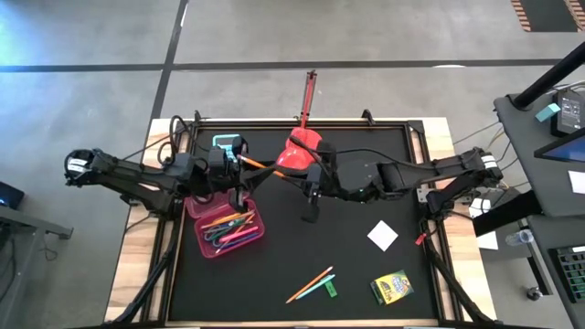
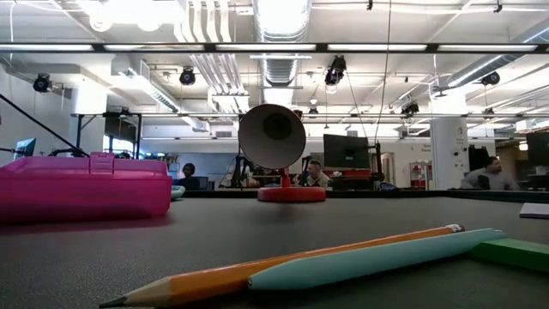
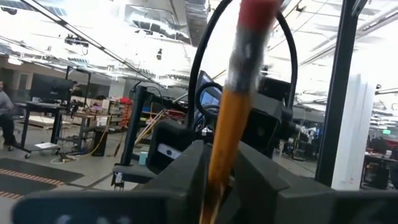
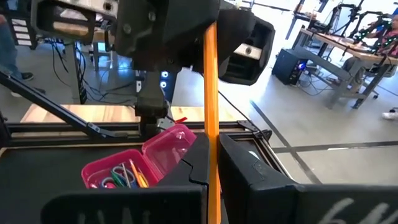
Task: Pack school essentials
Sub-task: Put the orange pencil into the red supply box, then put the light blue pen into the red supply box
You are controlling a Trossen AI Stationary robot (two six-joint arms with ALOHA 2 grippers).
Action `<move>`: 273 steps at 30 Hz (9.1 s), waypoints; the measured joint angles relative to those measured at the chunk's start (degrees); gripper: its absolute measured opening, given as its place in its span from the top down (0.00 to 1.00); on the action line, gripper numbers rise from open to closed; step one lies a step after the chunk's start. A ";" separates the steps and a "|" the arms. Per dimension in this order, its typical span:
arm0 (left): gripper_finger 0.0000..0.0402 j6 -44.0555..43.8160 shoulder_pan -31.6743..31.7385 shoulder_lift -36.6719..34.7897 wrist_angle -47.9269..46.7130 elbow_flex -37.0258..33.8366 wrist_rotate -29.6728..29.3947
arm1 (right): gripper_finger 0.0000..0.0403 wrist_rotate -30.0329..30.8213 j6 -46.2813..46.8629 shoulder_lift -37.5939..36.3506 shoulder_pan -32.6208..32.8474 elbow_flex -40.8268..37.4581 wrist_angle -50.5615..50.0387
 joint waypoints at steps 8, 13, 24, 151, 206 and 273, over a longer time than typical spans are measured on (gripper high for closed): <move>0.99 0.02 0.04 0.11 0.35 0.00 -0.15 | 0.98 0.40 -0.44 -0.36 0.02 0.00 0.93; 0.99 0.00 0.04 0.11 0.24 0.02 -0.15 | 0.97 0.43 -0.34 -0.39 0.02 0.00 0.97; 1.00 -0.11 0.17 0.24 -0.78 0.02 0.26 | 0.68 0.68 3.98 -0.95 -0.07 0.00 -2.01; 0.73 -40.17 -11.00 1.11 -32.96 -2.99 20.65 | 0.66 -17.56 24.22 22.80 23.12 -19.99 -5.69; 0.73 -39.19 -11.06 1.09 -33.01 -3.08 19.31 | 0.95 -14.67 34.77 13.52 23.41 -26.49 2.98; 0.66 -8.55 -2.16 5.04 -7.80 -0.75 8.41 | 0.94 6.69 11.07 -11.24 11.36 -17.20 6.18</move>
